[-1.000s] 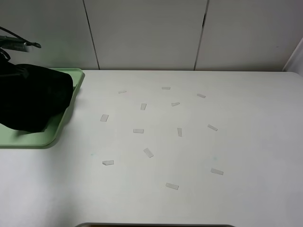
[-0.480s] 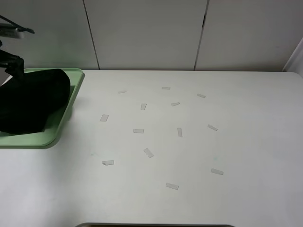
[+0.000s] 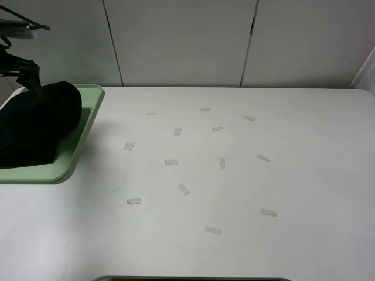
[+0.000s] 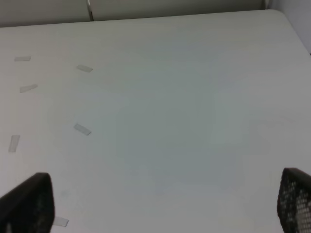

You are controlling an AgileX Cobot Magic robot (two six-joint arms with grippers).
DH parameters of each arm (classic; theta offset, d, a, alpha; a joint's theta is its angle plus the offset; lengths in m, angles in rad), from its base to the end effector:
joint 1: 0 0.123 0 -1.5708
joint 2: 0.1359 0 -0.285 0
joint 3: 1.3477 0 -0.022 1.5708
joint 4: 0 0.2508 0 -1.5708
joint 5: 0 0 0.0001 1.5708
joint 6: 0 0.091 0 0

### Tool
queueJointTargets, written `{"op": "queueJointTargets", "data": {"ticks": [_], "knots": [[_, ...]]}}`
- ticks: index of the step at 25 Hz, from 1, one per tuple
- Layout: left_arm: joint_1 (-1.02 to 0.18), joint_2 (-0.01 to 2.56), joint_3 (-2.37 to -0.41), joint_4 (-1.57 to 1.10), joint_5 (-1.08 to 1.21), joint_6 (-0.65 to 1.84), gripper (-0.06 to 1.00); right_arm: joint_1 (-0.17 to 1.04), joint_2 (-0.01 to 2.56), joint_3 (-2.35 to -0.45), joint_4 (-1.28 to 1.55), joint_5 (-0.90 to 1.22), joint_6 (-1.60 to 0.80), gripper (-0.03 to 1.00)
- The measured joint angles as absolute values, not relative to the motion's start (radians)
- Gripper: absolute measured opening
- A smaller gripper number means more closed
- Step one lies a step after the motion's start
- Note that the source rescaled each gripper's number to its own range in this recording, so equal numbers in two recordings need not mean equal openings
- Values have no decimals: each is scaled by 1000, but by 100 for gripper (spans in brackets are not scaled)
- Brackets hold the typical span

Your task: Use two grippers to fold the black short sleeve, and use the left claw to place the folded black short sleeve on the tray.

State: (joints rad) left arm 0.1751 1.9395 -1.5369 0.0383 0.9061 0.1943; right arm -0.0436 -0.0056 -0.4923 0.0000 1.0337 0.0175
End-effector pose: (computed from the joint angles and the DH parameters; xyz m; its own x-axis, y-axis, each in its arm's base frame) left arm 0.4073 0.0748 0.2301 -0.9431 0.0526 -0.3283 0.0201 0.9946 0.1017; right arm -0.0037 0.0002 0.2773 -0.4325 0.0364 -0.9009 0.0512 0.9986 0.0158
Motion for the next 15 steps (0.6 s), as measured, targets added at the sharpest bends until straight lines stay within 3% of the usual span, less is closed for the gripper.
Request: {"op": "queueJointTargets", "data": {"ticks": [7, 15], "knots": [[94, 1923, -1525, 17, 978, 162, 100, -44, -6, -492, 0, 1034, 17, 100], [49, 1699, -1524, 0, 1161, 156, 100, -44, -6, -492, 0, 1034, 17, 100]]}}
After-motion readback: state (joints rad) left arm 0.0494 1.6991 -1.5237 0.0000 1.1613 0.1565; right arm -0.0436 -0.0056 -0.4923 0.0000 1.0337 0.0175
